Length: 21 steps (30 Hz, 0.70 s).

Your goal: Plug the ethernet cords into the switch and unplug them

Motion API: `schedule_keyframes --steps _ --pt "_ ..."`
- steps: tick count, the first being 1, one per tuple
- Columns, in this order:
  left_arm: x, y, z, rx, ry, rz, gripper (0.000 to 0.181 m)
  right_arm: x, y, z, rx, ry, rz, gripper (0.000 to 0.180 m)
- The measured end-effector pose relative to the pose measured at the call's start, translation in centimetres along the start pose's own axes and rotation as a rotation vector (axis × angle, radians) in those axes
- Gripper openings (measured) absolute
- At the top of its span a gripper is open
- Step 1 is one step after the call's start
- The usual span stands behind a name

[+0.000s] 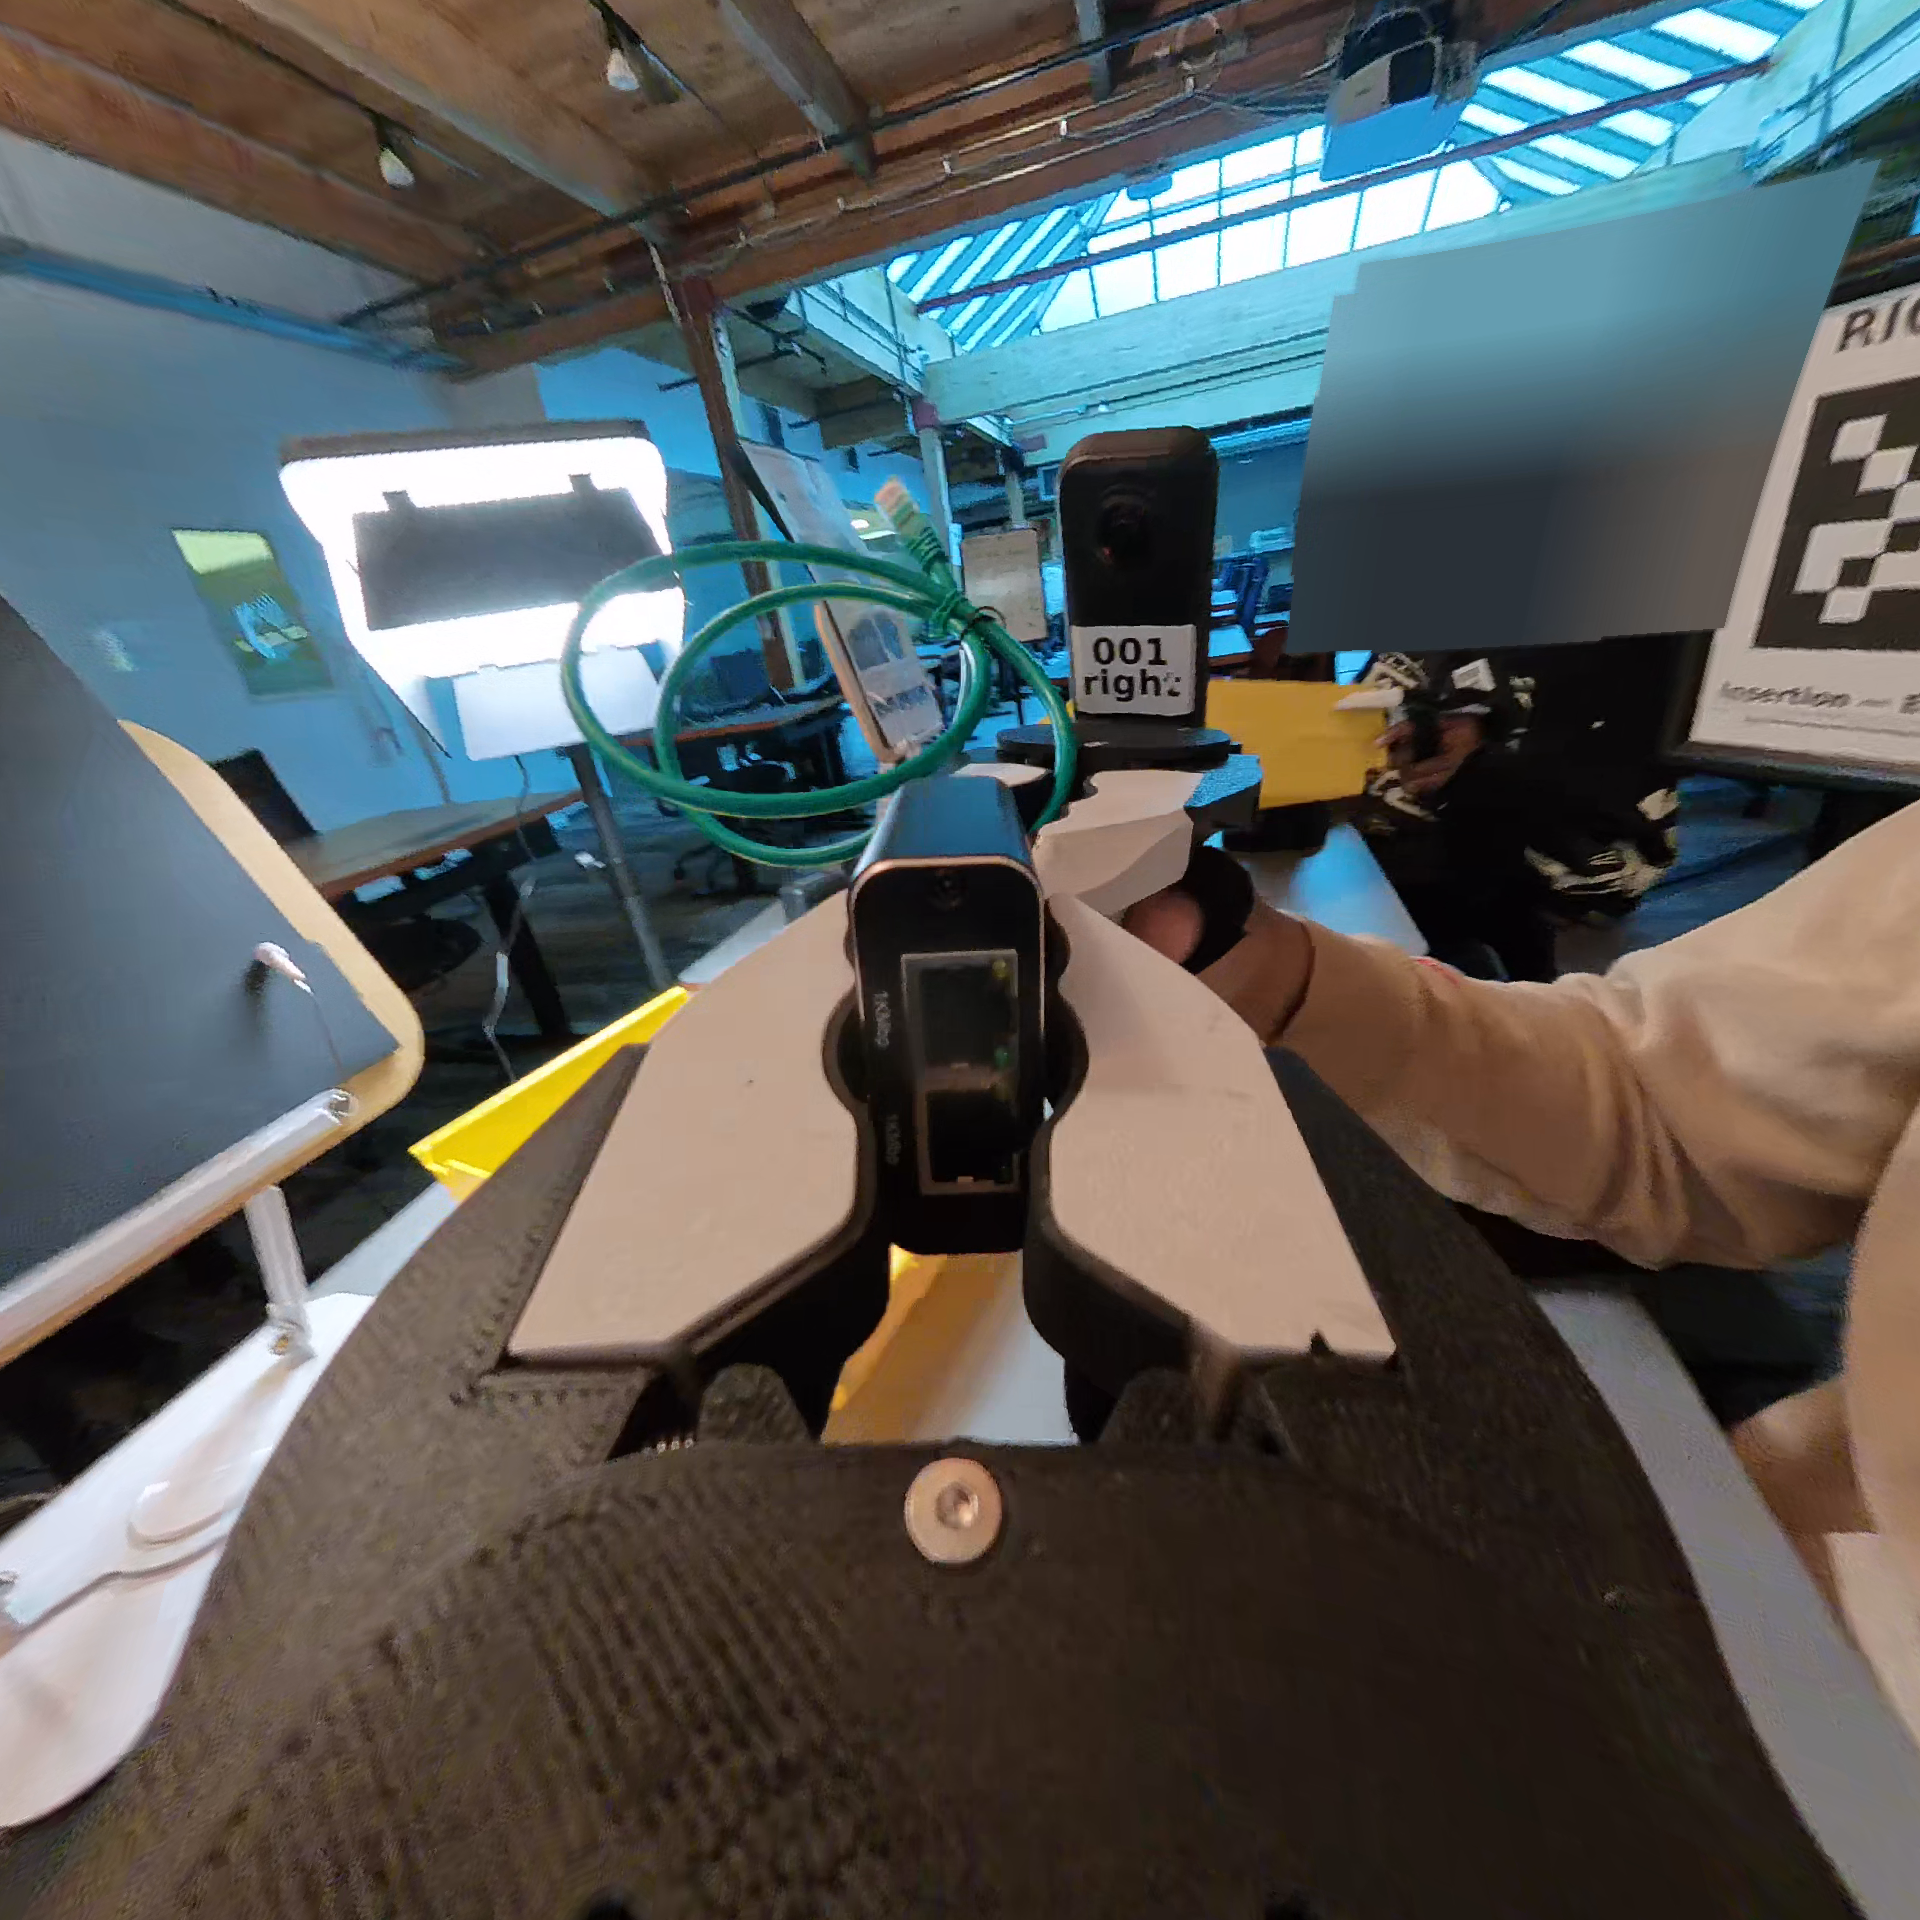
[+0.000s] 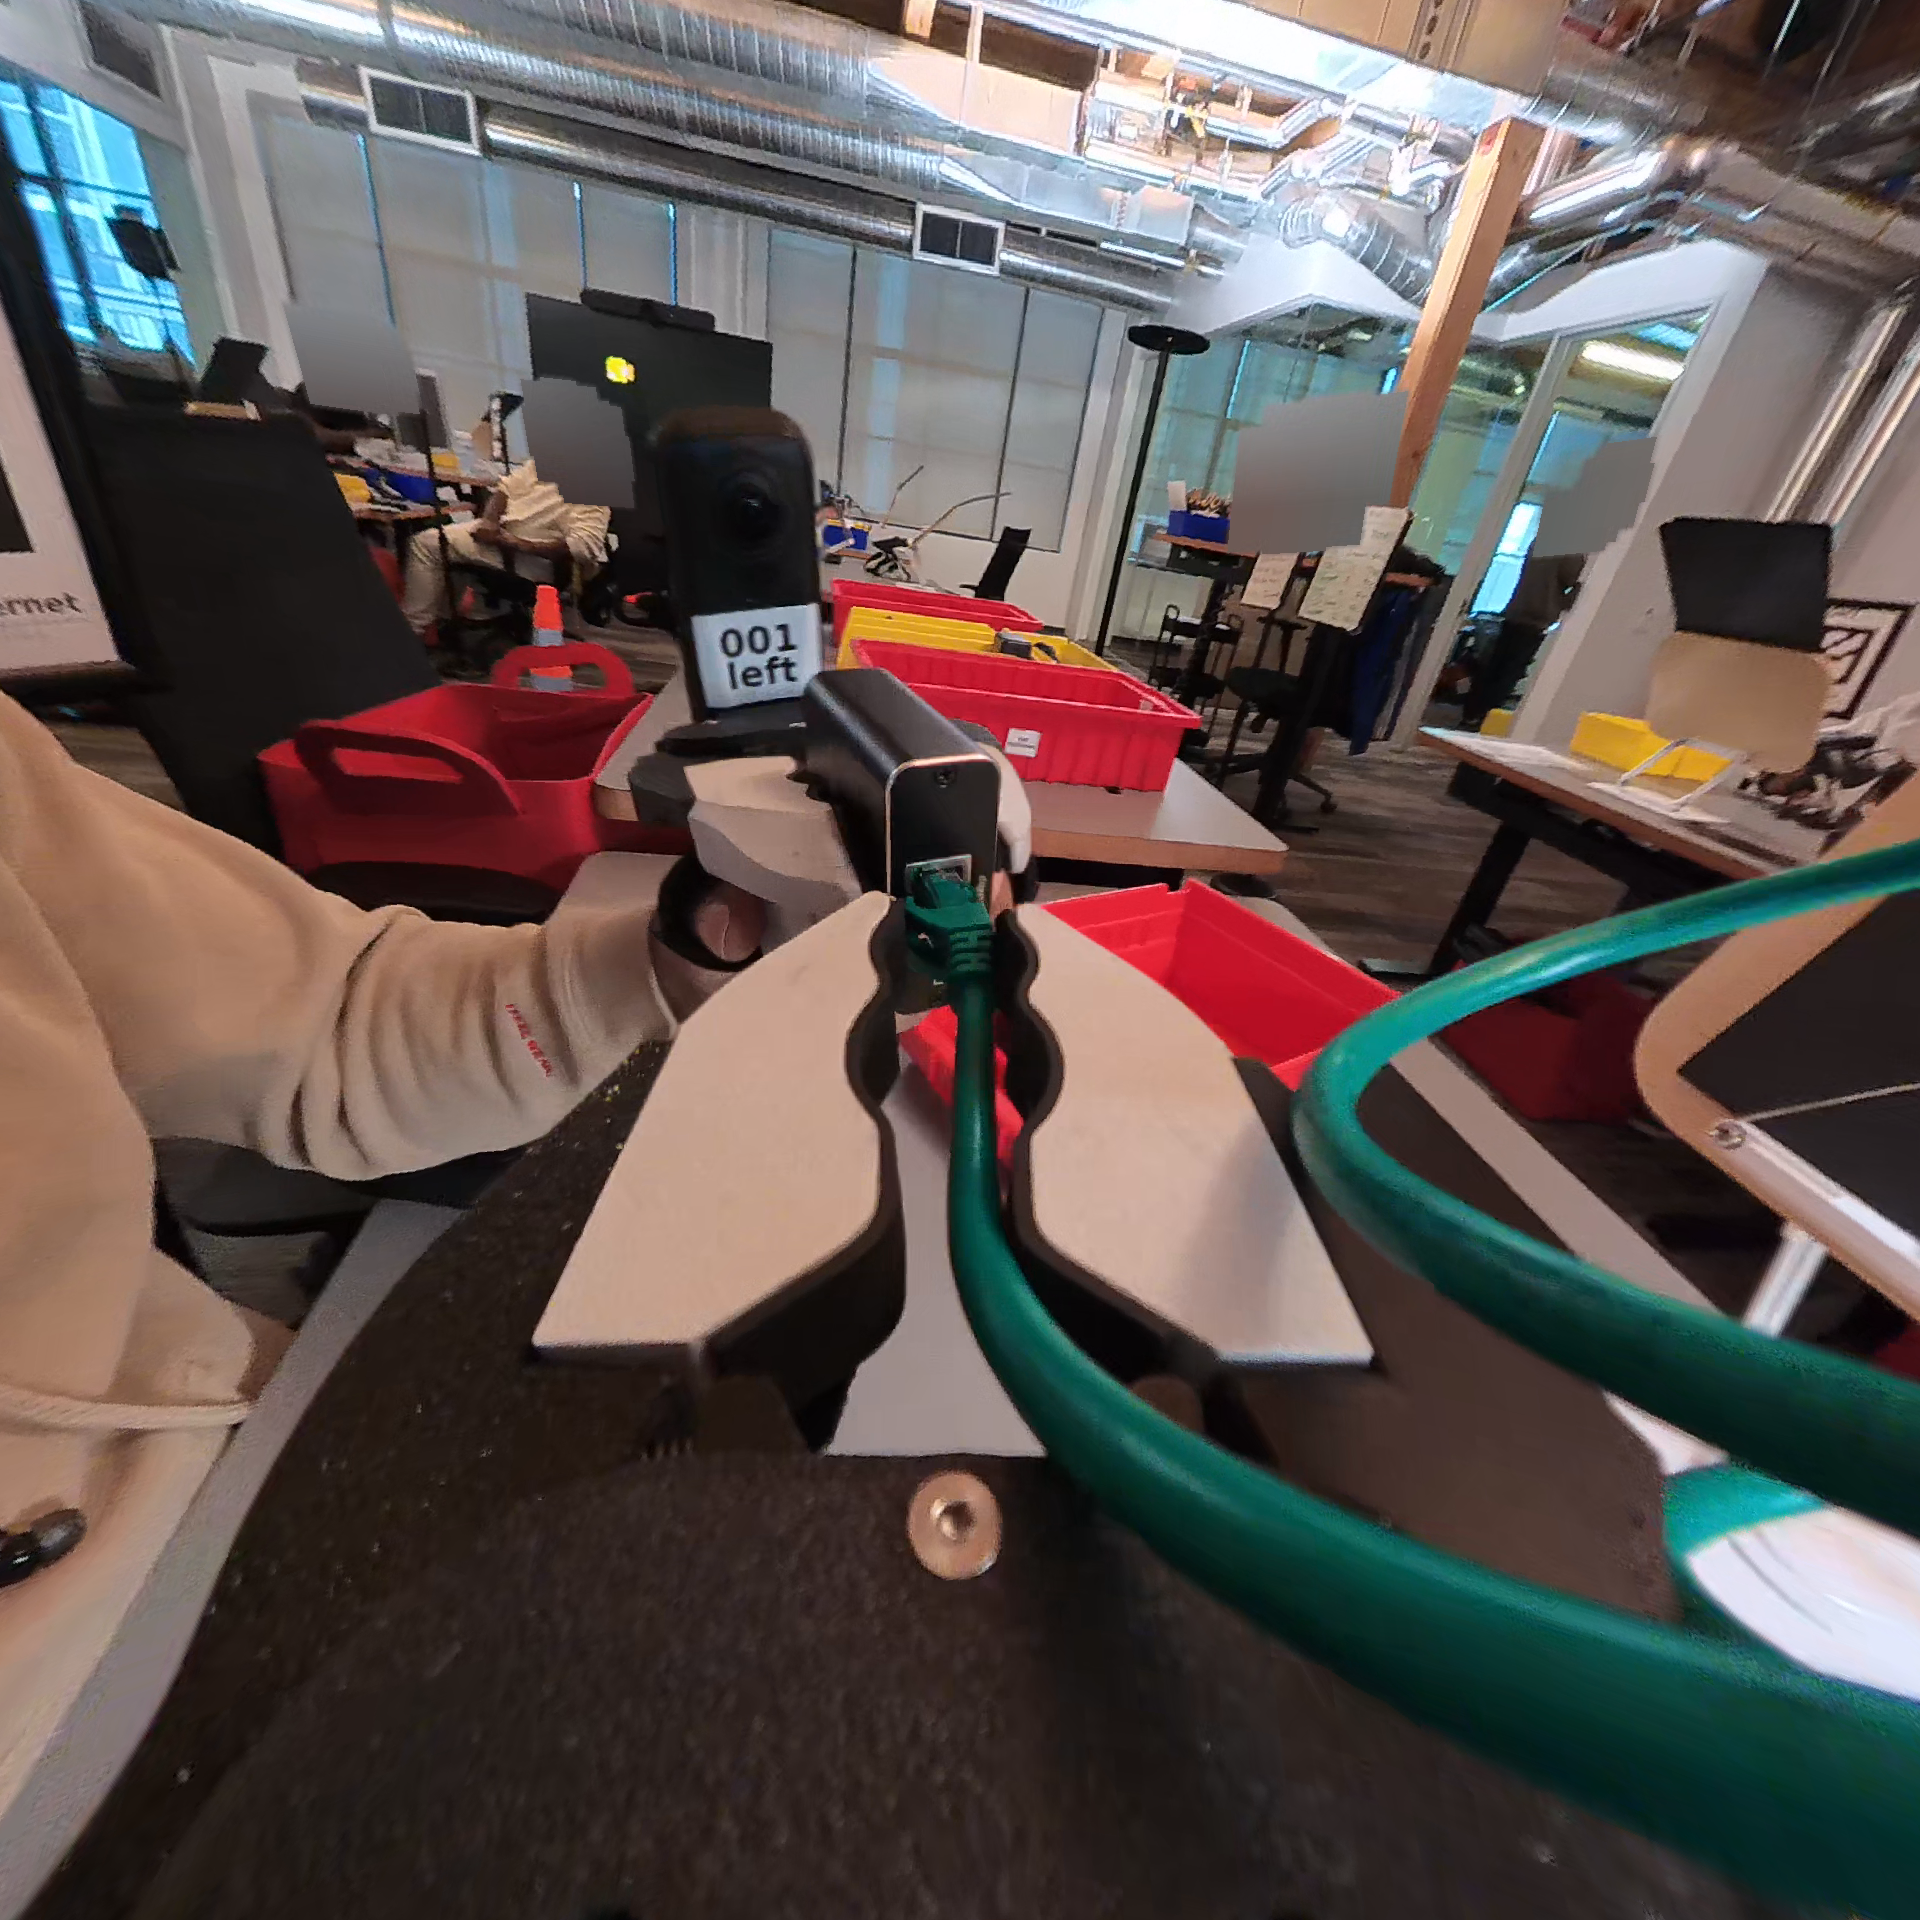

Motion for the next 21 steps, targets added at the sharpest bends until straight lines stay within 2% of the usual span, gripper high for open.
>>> schedule_keyframes --steps 7,8,9,11,14,17,21 --pt "-0.4 -0.2 -1.2 0.199 -0.042 -0.118 0.027 0.1 -0.5 1.0 -0.13 0.039 -0.037 0.017" --pt "-0.6 -0.3 -1.0 0.201 -0.039 -0.119 0.028 -0.2 -0.4 0.8 -0.127 0.059 -0.049 0.015" --pt "-1.0 -0.5 -0.9 0.202 -0.015 -0.154 0.027 -1.0 -0.4 -0.1 -0.135 0.158 -0.08 0.013" --pt "-2.1 -1.8 -1.0 0.146 0.094 -0.2 0.028 -3.0 -0.5 -1.8 -0.081 0.156 -0.084 0.013" --pt "-3.2 -3.2 -0.7 0.181 0.001 -0.201 0.027 -4.2 -1.8 -1.5 -0.123 0.149 -0.086 0.013" --pt "-3.9 -3.1 0.8 0.085 -0.042 -0.196 0.027 -4.2 -2.0 -1.4 -0.079 0.065 0.043 0.013" --pt "-3.7 -2.1 1.9 -0.029 -0.033 -0.193 0.027 -5.0 -1.0 -2.7 0.011 0.044 0.154 0.013"
Point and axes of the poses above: each gripper's, where its closed fingertips meet, x out along the fingers, y out of its underside, z = x × y across the jaws, the point moved 10 cm from there along -x, back along the fingers, and after that the axes turned 1 degree about y, right-handed, at the moved point
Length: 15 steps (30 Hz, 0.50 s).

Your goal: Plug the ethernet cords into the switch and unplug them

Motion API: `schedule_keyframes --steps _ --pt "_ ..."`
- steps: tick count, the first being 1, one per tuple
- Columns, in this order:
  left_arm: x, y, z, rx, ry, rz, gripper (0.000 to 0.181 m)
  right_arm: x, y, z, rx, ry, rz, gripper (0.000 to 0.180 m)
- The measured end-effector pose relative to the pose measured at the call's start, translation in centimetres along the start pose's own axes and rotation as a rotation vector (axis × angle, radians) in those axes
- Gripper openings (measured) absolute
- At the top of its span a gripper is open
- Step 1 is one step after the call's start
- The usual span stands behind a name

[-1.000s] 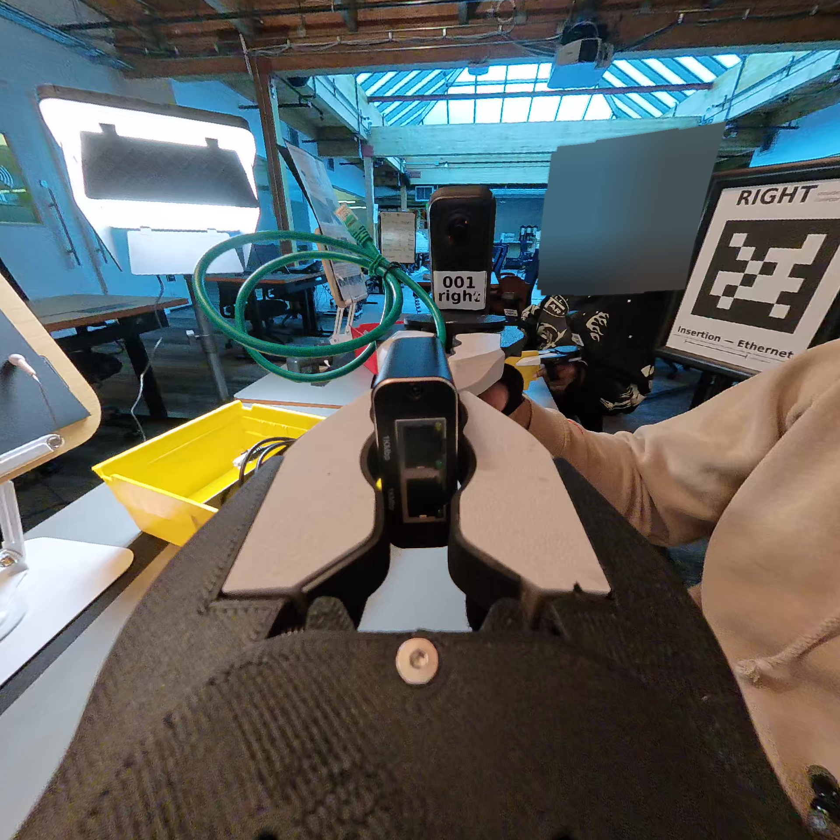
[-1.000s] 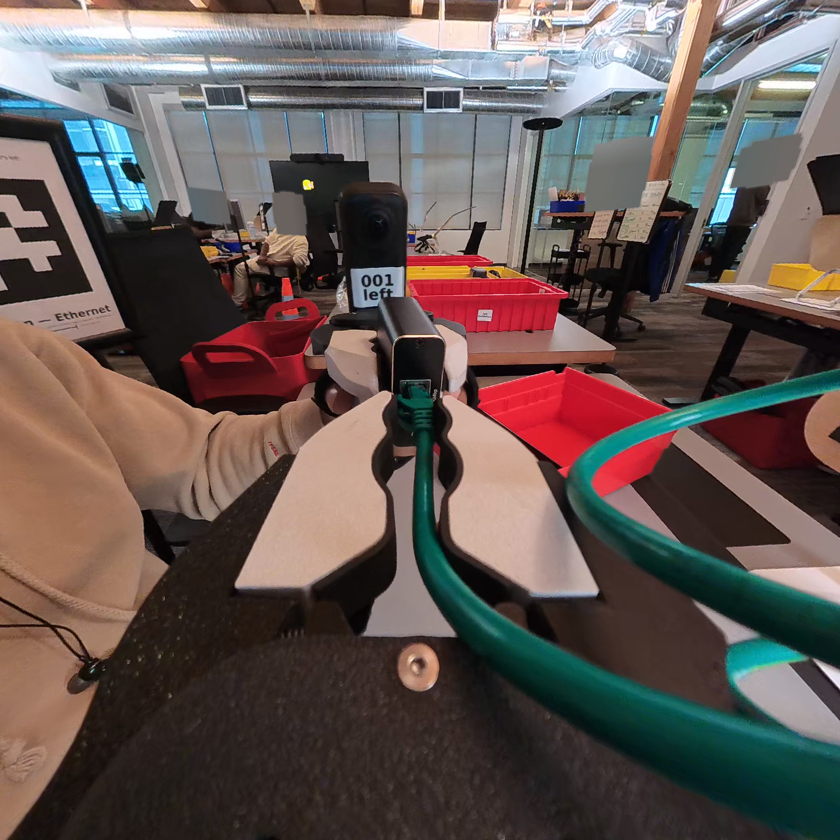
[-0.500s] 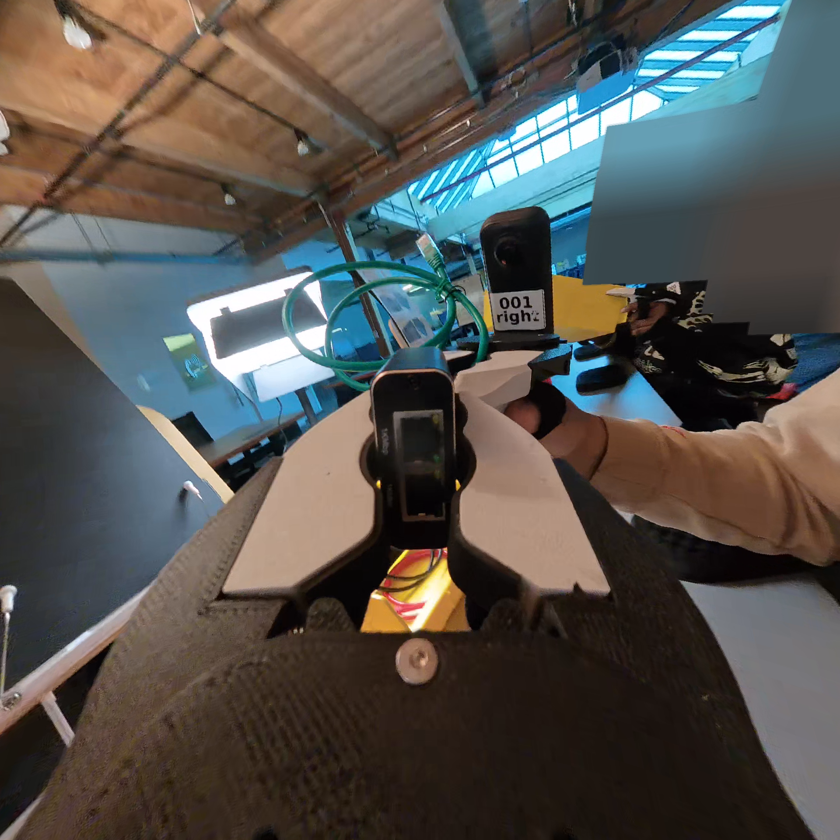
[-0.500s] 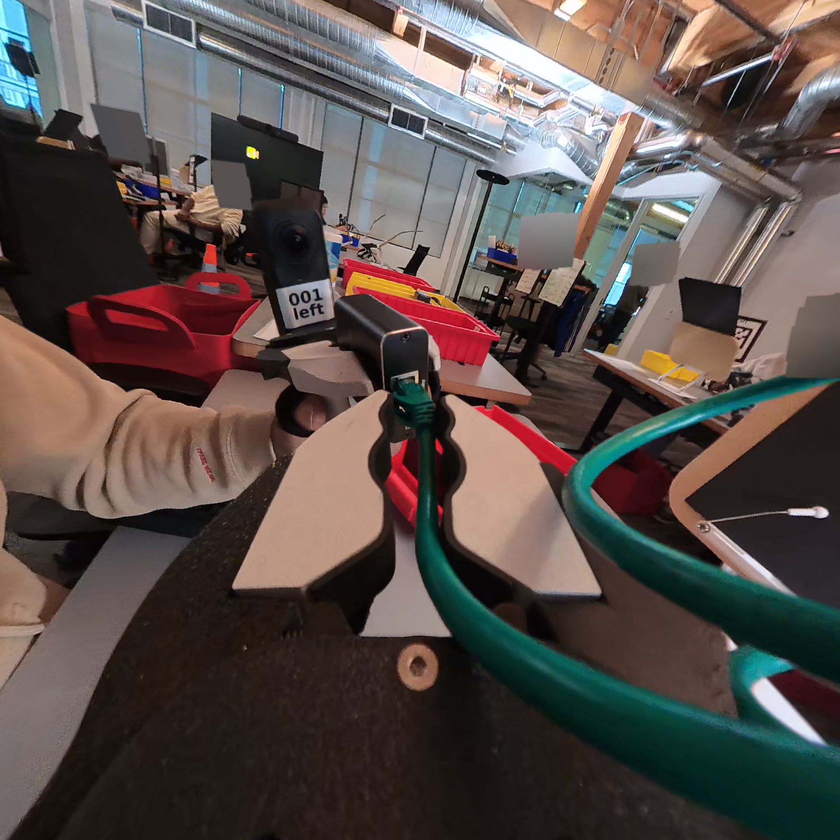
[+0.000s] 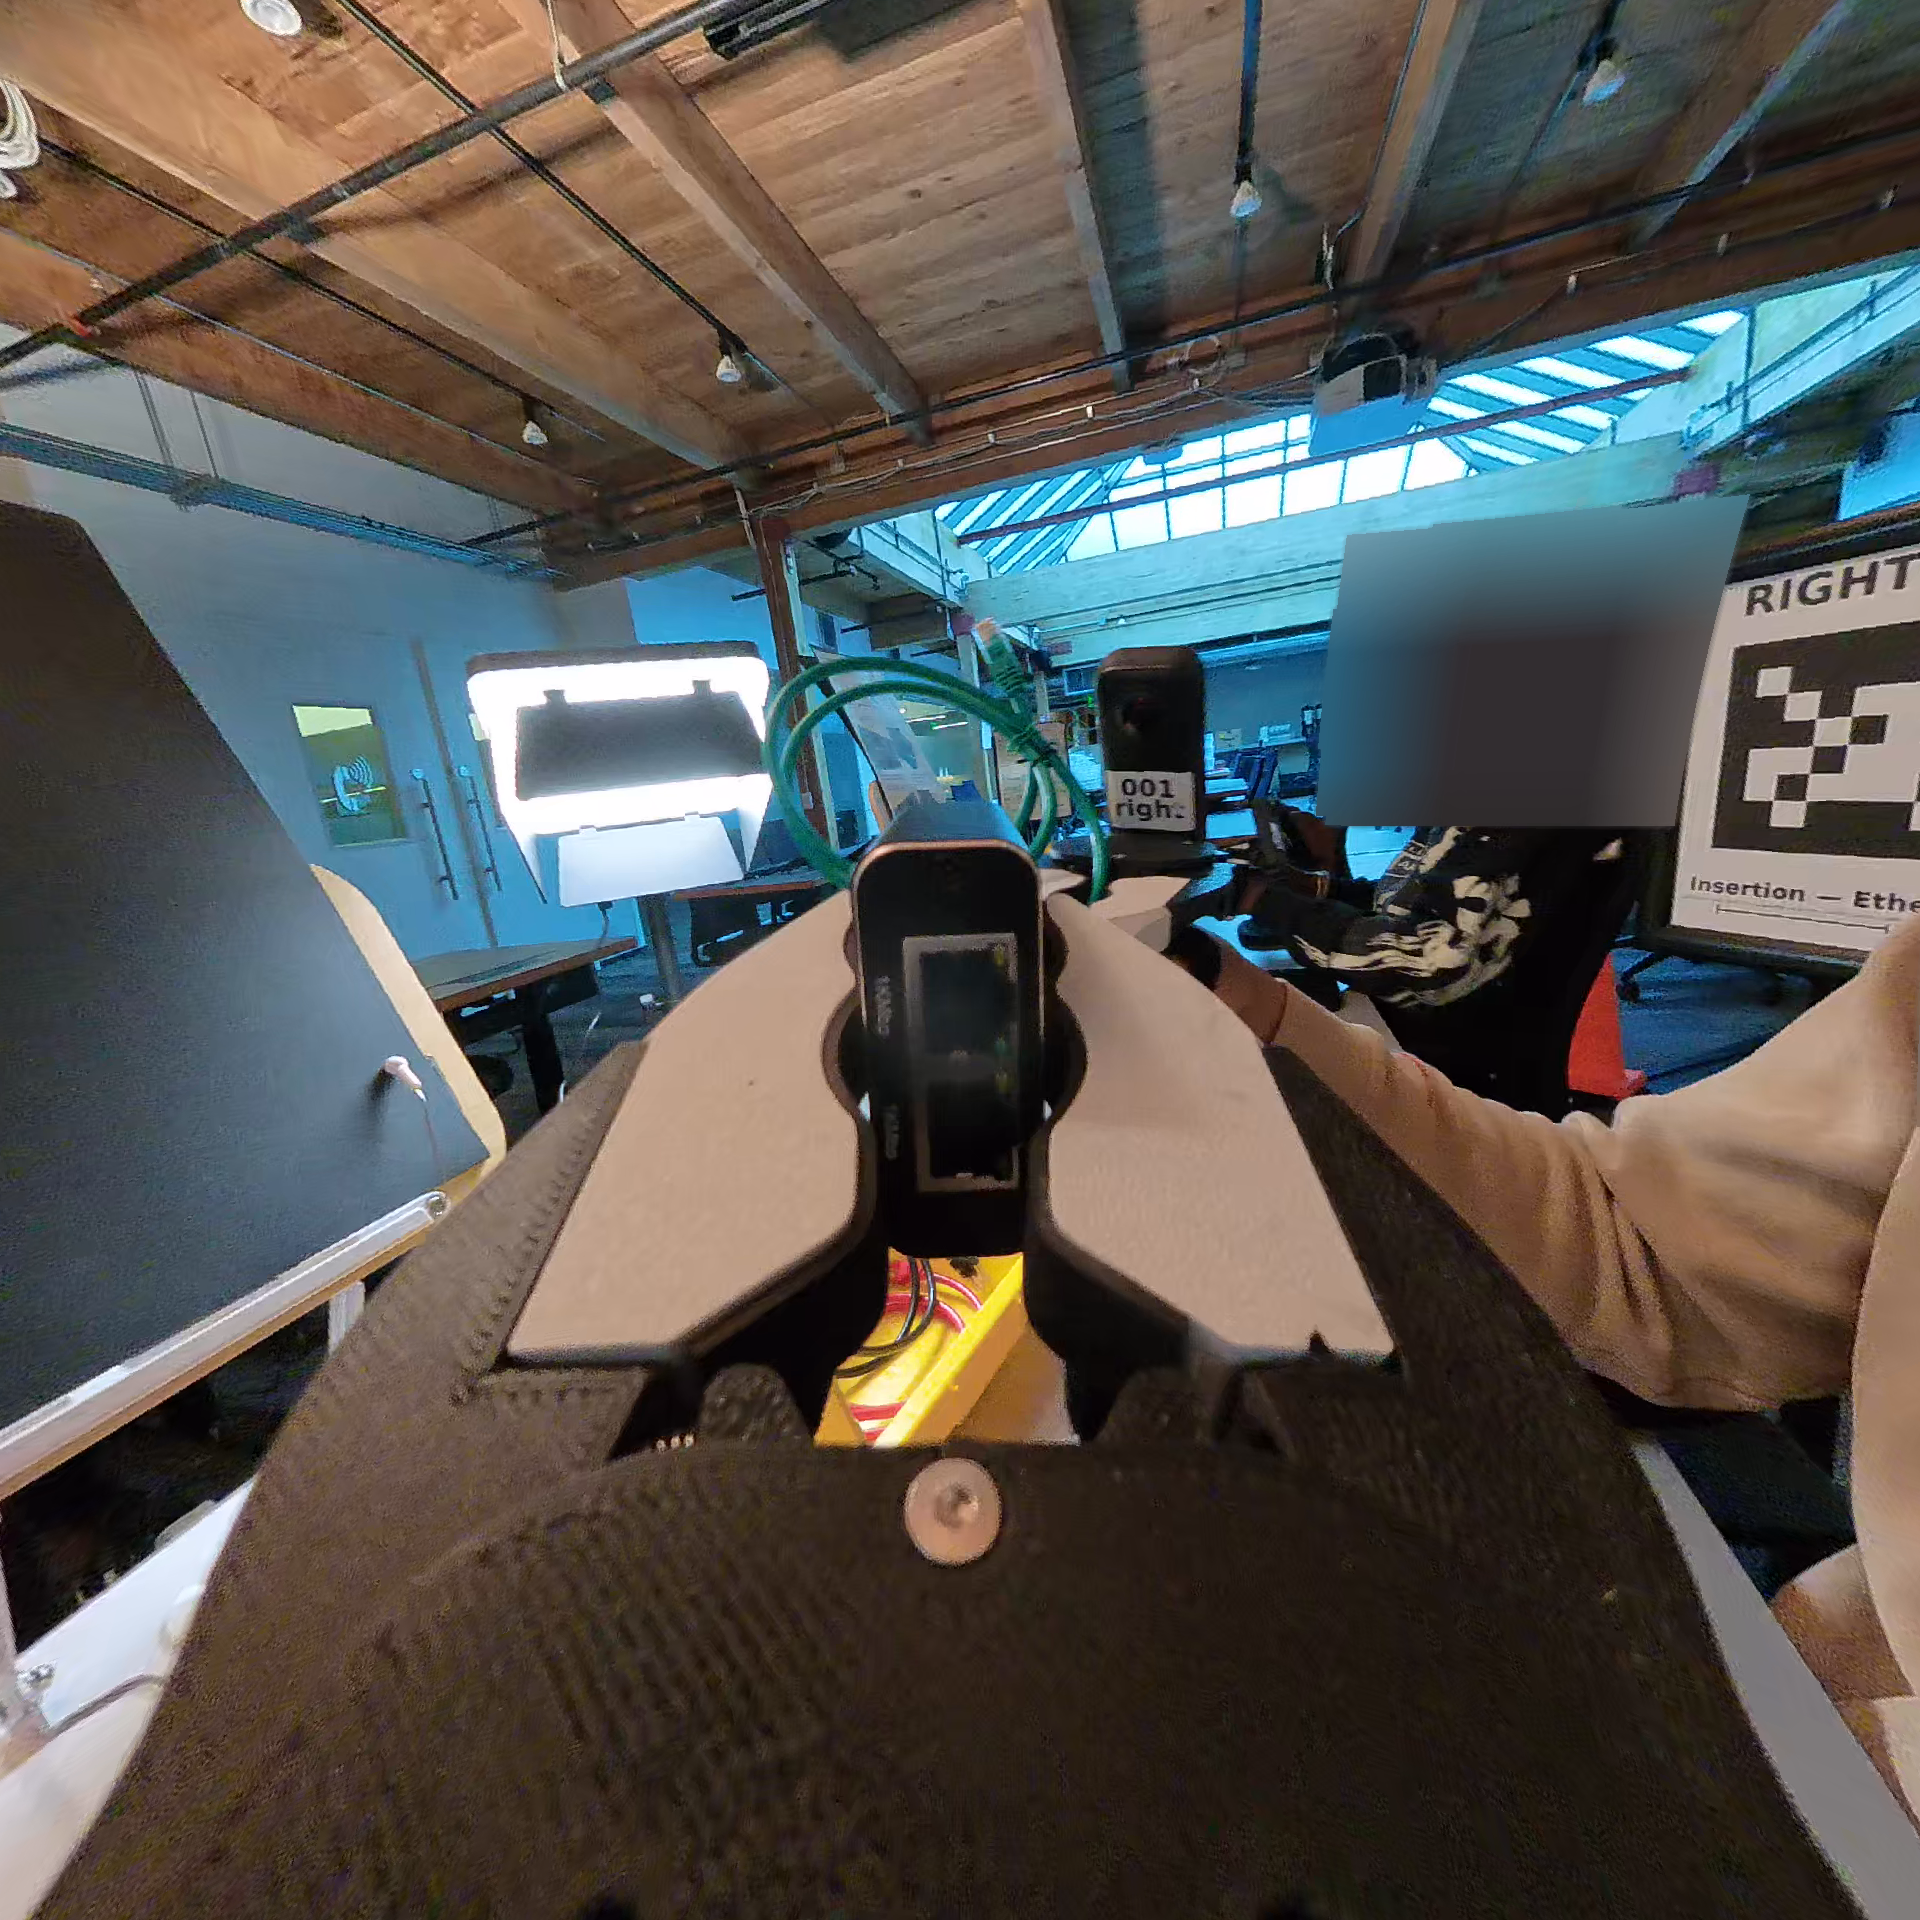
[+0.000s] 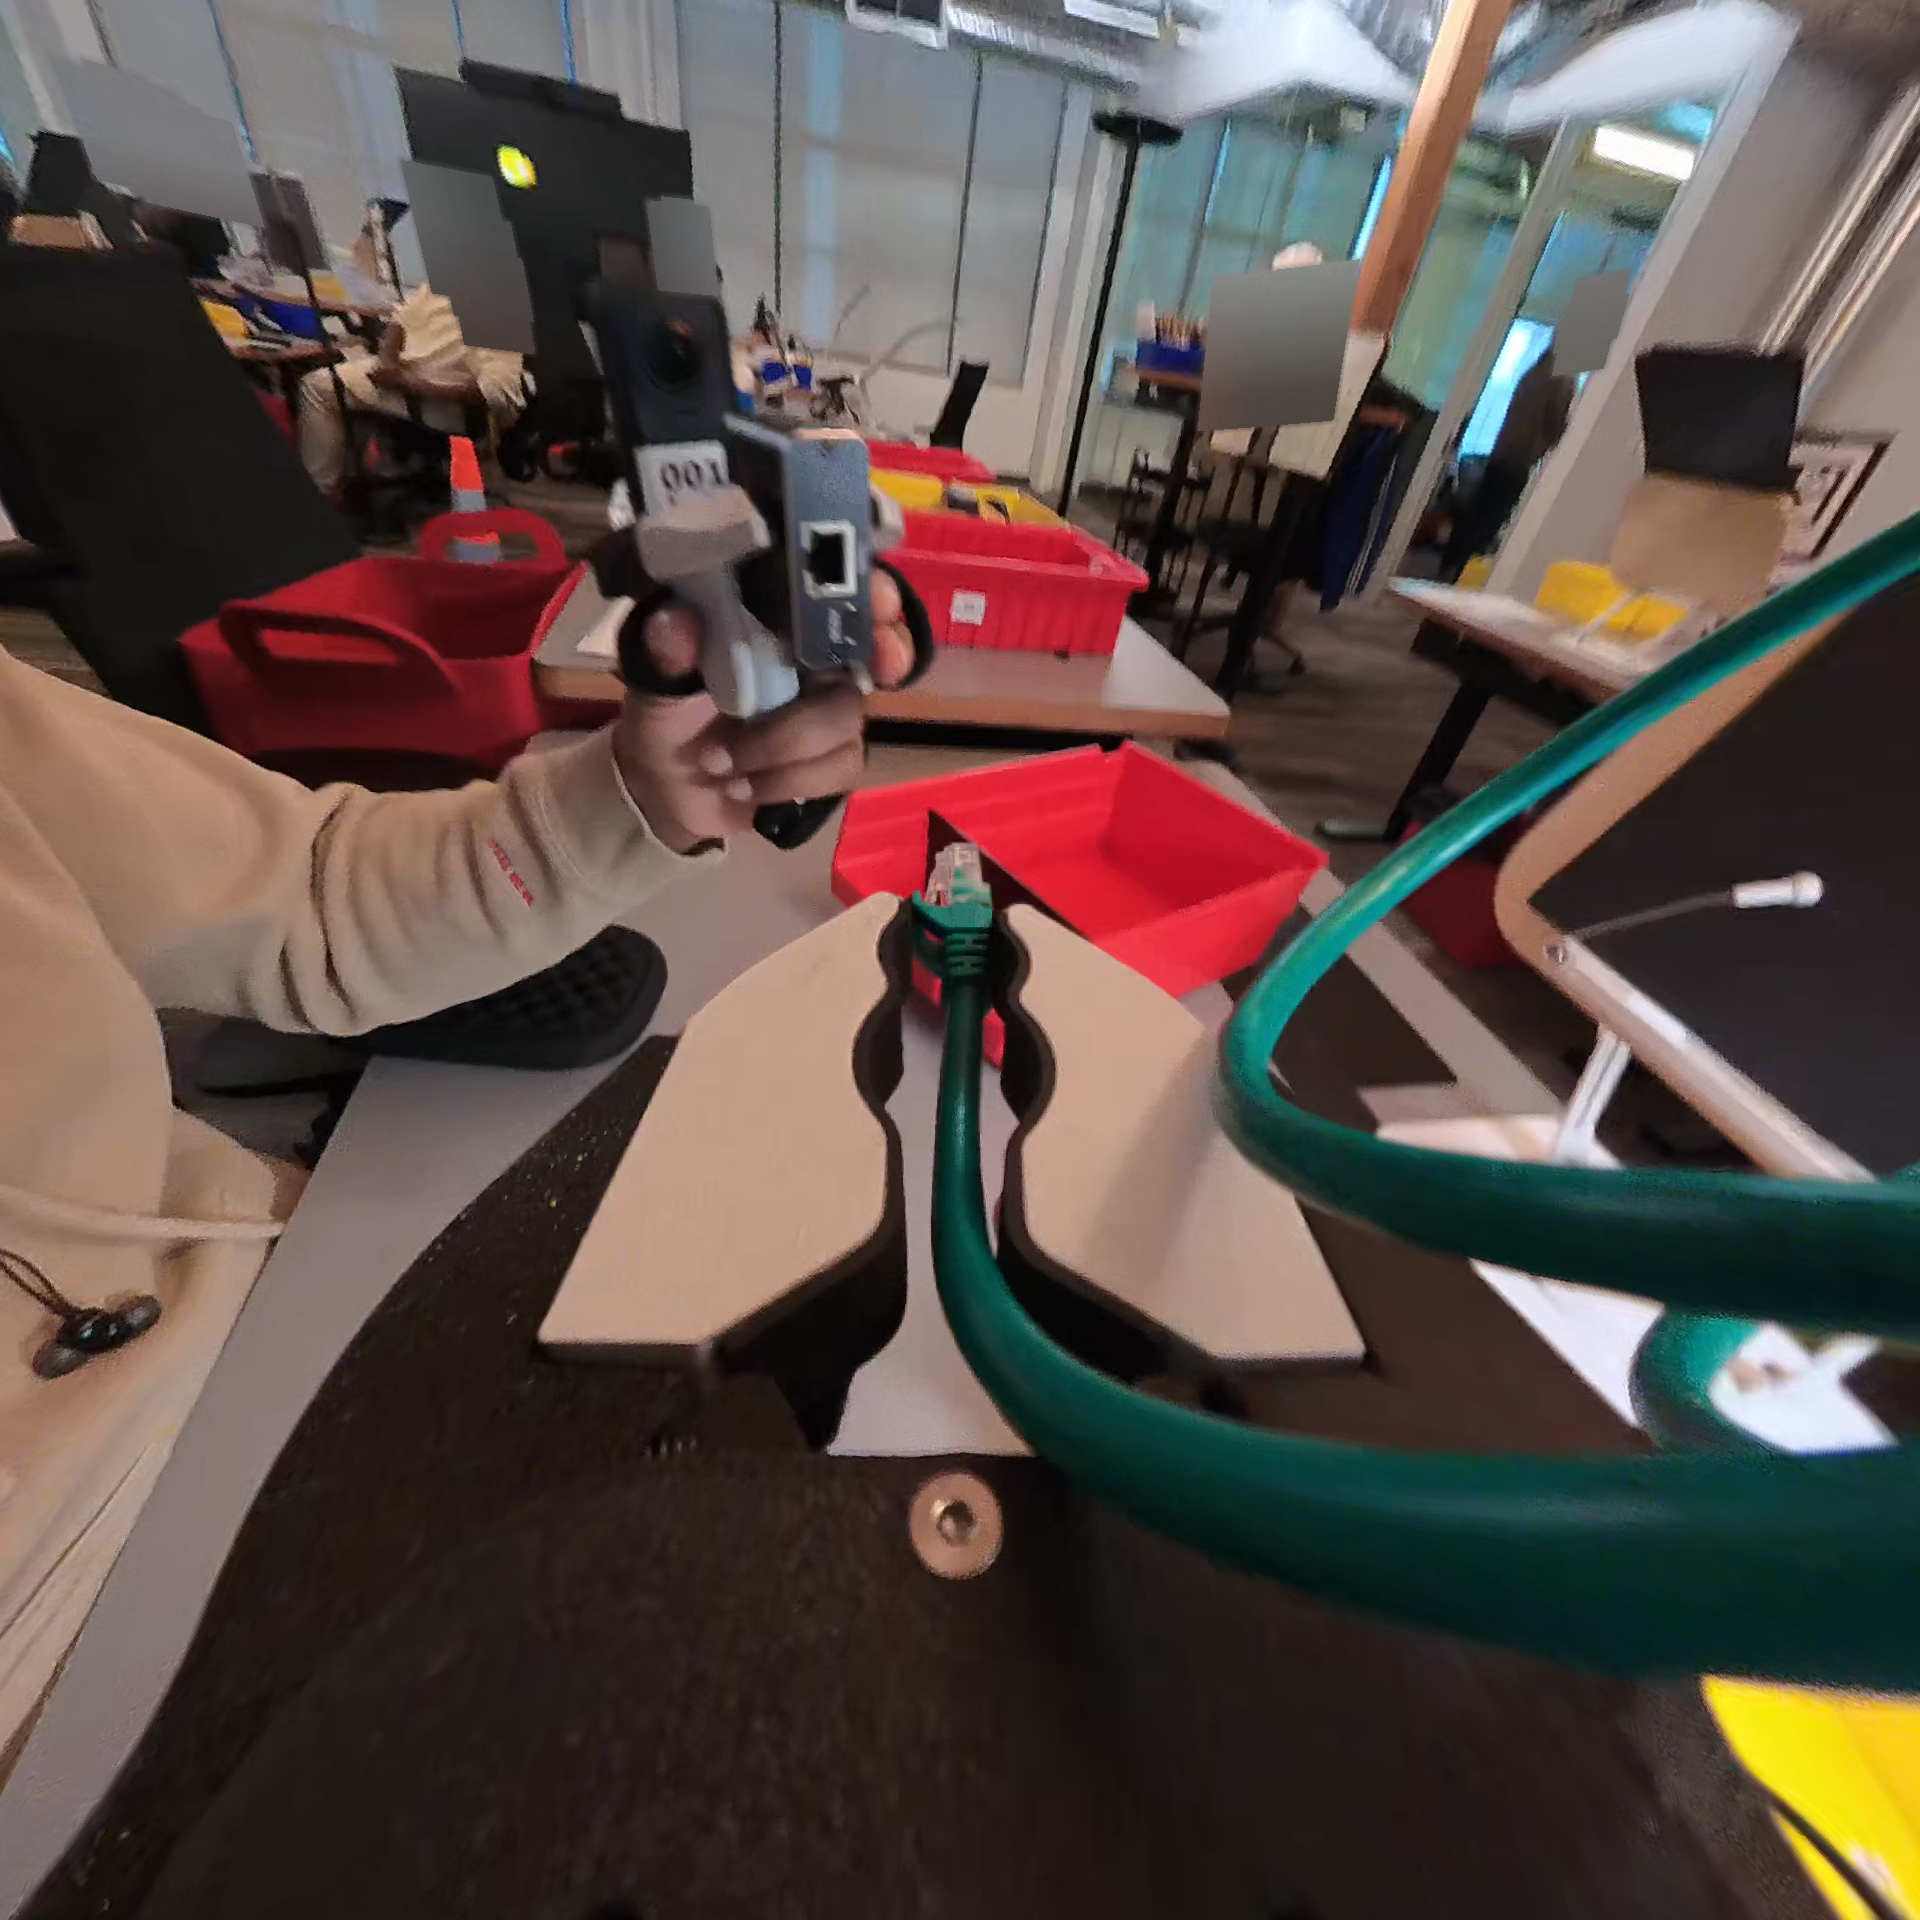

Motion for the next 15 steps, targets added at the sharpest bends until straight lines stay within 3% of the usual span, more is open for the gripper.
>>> schedule_keyframes --steps 6,10,15 --pt "0.8 0.8 -0.3 0.041 -0.001 0.066 0.027 -2.0 3.4 -3.4 0.226 0.0 0.214 0.013" --pt "0.9 1.2 0.0 0.015 -0.002 0.079 0.027 -3.5 7.6 -5.3 0.361 -0.036 0.474 0.014" --pt "1.1 1.6 0.0 0.013 0.003 0.106 0.027 -4.8 11.9 -4.7 0.425 -0.285 0.678 0.014"
Point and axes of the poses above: each gripper's, where its closed fingertips meet, x out along the fingers, y out of its underside, z = x × y across the jaws, the point moved 10 cm from there along -x, back along the fingers, and after that the axes turned 1 degree about y, right-handed, at the moved point
